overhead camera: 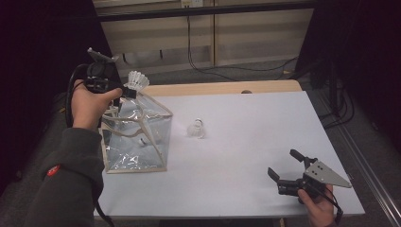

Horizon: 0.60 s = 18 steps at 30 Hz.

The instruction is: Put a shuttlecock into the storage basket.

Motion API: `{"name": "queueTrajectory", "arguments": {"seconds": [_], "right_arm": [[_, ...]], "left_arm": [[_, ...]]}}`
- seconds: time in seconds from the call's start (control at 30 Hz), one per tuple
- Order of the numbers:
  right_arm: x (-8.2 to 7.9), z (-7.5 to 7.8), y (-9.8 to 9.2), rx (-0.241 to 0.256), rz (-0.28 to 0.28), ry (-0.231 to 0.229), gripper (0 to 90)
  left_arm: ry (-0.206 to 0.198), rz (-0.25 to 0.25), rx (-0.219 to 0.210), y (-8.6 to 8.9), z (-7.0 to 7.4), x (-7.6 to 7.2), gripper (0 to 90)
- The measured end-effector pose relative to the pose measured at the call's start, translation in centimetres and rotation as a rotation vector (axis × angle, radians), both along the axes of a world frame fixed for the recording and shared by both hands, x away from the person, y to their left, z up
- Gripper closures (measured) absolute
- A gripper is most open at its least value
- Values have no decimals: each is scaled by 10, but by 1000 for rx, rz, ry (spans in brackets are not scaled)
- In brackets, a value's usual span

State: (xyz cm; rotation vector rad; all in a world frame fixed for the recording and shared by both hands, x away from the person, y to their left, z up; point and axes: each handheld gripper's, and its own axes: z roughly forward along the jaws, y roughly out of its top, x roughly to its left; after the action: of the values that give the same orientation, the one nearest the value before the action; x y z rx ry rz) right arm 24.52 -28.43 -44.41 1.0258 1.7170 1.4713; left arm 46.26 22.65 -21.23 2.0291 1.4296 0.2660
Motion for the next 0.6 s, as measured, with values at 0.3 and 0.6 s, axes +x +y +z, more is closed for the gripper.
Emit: {"name": "queueTrajectory", "arguments": {"seconds": [0.3, 0.6], "right_arm": [[0, 0, 0, -2, 1, -1, 8], [0, 0, 0, -1, 1, -1, 9]], "left_arm": [[-2, 26, -5, 5, -3, 1, 656], [-4, 56, 8, 10, -8, 3, 656]]}}
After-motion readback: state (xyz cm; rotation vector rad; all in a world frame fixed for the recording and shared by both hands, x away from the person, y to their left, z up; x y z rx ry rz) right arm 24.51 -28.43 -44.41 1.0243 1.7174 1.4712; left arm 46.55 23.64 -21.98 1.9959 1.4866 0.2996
